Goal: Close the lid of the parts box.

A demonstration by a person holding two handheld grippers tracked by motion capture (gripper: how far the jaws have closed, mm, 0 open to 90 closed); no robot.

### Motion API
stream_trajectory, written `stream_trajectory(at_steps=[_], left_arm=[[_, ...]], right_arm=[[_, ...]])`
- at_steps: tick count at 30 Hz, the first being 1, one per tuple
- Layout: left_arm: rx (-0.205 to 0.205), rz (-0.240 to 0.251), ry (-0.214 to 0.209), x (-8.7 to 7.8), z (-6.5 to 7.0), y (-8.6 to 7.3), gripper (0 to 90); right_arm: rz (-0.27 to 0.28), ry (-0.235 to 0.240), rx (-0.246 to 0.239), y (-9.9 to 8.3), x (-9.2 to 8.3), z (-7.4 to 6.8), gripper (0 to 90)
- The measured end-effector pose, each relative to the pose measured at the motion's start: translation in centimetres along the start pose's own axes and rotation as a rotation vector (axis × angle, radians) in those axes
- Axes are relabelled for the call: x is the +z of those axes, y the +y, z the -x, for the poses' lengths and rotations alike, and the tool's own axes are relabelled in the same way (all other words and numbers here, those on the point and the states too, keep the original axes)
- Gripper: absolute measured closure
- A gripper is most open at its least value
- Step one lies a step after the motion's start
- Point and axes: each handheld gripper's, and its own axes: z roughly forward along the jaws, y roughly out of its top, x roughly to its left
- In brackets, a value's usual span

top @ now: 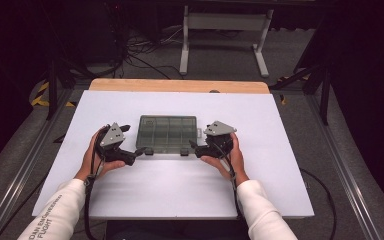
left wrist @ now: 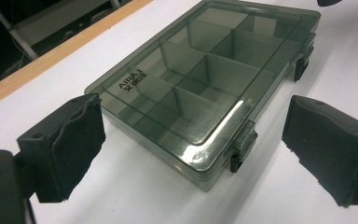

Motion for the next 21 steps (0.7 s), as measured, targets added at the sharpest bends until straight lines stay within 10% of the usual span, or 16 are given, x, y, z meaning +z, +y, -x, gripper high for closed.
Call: stream_trajectory(at_steps=[21], left_arm=[[0.012, 0.074, 0.029, -2.2, 0.2, 0.9, 5.9]], right_arm=[[0.039, -0.030, -0.038, 0.8, -2.1, 0.1, 13.1]])
